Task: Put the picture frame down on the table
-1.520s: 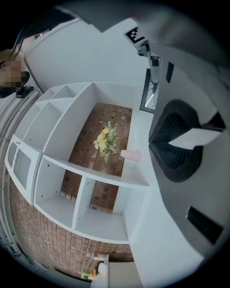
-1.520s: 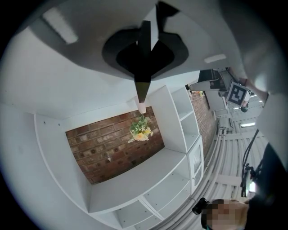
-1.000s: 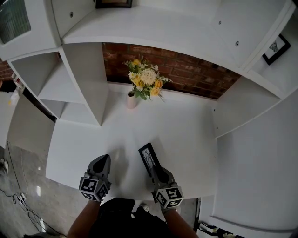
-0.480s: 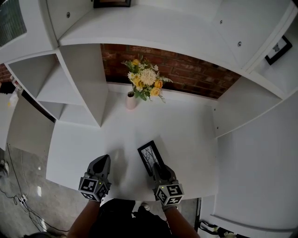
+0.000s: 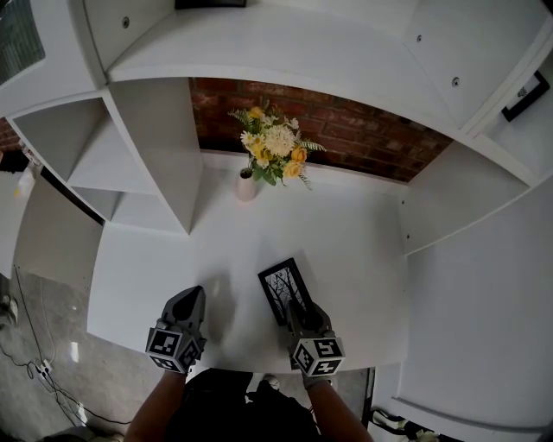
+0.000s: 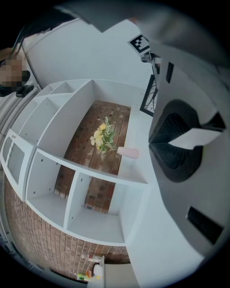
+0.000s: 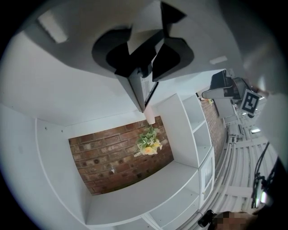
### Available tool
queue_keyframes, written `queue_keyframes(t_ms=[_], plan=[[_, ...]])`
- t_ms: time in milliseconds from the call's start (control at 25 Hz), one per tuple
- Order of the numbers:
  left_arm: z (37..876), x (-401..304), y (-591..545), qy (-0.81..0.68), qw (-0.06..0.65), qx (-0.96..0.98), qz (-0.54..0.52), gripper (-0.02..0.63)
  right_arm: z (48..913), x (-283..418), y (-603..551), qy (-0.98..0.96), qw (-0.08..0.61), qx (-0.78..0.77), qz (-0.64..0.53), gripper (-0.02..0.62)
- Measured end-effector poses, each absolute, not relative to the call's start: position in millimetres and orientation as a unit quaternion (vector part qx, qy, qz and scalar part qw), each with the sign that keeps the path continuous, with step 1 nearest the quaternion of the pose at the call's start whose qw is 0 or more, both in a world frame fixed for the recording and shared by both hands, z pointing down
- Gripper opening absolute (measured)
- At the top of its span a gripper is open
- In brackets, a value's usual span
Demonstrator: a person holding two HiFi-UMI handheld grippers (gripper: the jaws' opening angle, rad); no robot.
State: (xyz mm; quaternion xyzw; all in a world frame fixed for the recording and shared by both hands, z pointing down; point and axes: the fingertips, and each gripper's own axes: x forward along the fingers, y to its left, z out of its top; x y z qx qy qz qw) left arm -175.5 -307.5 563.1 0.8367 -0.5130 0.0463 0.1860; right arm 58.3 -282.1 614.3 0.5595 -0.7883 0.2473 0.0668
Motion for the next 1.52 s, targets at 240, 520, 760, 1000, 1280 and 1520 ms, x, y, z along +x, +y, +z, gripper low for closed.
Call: queue_keyframes(t_ms=[240, 520, 760, 1000, 1280, 1520], plan=[[562.3, -177.6, -310.3, -0.511, 0.184, 0.838, 0.046, 0.003, 618.6, 63.2, -285.7, -0.777, 0.081, 0.572, 0.249, 0.161], [561.1, -178.0, -314.2, -0.507, 0.183, 0.841, 0.047, 0.003, 624.8, 69.2, -288.8, -0.767, 0.103, 0.578, 0.258, 0.207], [559.9, -179.0, -315.6, -0.504, 0.182, 0.843, 0.046, 0.003, 628.3, 68.9, -290.5, -0.763, 0.119, 0.579, 0.26, 0.224], [559.9, -180.3, -314.1, -0.503, 0.183, 0.843, 0.047, 0.003, 631.6, 69.7, -291.2, -0.76, 0.133, 0.58, 0.26, 0.238], [558.4, -182.6, -315.0, -0.505, 0.181, 0.843, 0.046, 0.003, 637.3, 65.6, -291.4, -0.761, 0.159, 0.573, 0.26, 0.249], [557.5, -183.1, -315.4, -0.505, 0.179, 0.843, 0.046, 0.003, 640.9, 64.0, -292.2, -0.758, 0.174, 0.571, 0.263, 0.256]])
